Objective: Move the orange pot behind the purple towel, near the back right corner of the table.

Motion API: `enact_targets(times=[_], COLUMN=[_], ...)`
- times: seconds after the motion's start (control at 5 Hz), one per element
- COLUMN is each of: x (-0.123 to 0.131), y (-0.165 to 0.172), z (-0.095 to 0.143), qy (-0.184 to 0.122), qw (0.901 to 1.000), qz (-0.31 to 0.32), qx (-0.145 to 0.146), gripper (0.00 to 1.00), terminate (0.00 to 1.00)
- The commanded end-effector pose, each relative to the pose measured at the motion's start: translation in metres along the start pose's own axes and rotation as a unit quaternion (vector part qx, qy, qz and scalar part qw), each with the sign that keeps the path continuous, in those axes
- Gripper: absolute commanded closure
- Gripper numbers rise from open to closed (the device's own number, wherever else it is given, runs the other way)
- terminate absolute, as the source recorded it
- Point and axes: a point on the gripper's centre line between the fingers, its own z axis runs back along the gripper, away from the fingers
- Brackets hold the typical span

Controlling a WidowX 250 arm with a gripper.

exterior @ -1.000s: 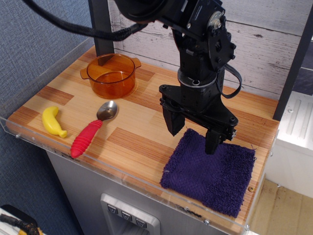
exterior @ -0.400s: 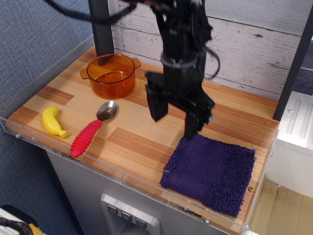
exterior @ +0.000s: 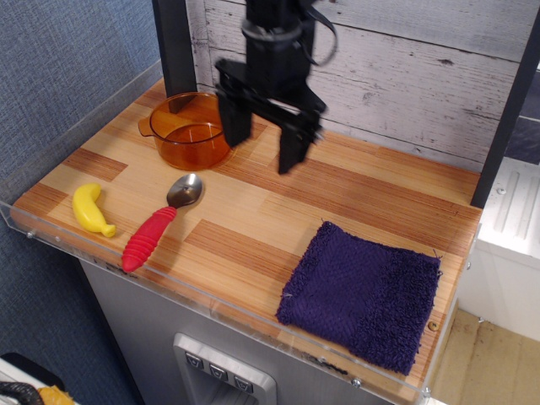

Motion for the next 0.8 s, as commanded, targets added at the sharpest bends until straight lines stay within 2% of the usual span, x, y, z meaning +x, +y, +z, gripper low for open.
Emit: enact_targets(times=[0.0, 0.2, 0.6], x=[0.009, 0.017, 0.032], y=[0.054, 0.066, 0.08], z=[0.007, -0.003, -0.033], qy=[-0.033, -0.032, -0.057], qw=[0.9991, 0.9986, 0.9966], qz=[0.0, -0.012, -0.03], qx=[0.028, 0.041, 0.051], gripper=[0.0, 0.0, 0.0], terminate=[0.0, 0.0, 0.0])
